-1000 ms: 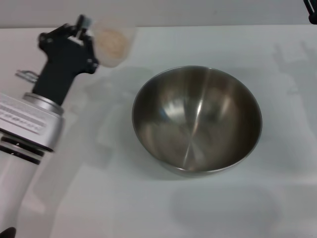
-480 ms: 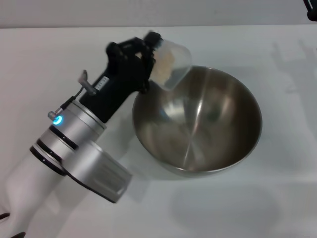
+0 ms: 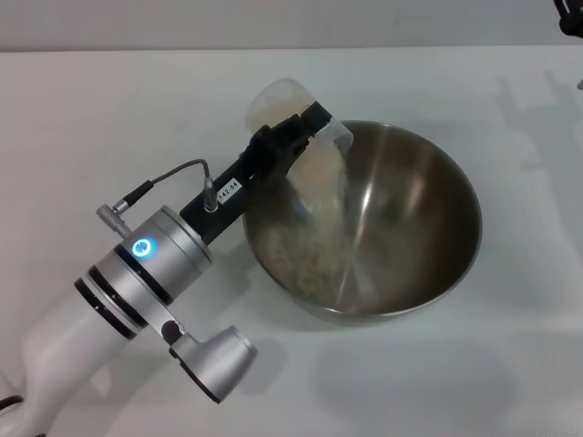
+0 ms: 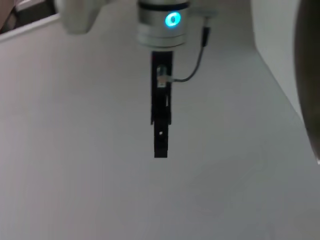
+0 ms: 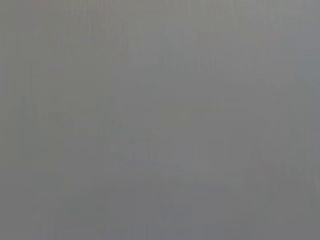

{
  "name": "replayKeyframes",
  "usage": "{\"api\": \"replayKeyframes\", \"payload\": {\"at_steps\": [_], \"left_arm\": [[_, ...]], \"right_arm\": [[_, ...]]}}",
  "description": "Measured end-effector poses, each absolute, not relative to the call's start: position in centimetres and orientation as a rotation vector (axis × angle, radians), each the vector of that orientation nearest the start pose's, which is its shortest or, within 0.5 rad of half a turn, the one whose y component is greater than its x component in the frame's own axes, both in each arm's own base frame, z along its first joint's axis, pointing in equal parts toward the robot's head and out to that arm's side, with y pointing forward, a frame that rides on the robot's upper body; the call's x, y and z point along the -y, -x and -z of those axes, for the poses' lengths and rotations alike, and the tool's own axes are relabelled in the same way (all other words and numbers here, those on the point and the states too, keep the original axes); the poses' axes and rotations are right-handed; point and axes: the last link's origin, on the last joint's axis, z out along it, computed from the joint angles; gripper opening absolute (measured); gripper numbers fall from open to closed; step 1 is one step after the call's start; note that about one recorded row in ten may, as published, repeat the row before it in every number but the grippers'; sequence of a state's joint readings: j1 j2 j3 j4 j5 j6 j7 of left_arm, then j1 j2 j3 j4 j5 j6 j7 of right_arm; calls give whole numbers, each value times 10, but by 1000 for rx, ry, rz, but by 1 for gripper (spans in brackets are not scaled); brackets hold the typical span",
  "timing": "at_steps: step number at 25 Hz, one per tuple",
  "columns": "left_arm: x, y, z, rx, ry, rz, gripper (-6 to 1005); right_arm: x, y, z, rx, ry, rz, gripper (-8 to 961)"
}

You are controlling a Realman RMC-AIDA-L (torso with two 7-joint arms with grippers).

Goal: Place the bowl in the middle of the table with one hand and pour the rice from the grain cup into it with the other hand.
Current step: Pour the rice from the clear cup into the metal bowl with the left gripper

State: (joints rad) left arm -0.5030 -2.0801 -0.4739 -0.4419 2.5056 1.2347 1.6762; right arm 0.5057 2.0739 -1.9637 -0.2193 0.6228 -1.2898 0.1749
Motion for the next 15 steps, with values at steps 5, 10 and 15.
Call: {"api": "replayKeyframes", "payload": {"at_steps": [5,10,15], "left_arm": [[-295,192,106,-1559,1240,-121,27],[-290,190,110,-1662,1144,-164,27],[-287,189,112,-1711,1104,-172,27]], "right_arm": [[-366,-279,-22,-379,1463,-933,742],[-367,-279,-22,-378,1464,-933,743],[-368,-278,-22,-379,1462,-933,743]]}}
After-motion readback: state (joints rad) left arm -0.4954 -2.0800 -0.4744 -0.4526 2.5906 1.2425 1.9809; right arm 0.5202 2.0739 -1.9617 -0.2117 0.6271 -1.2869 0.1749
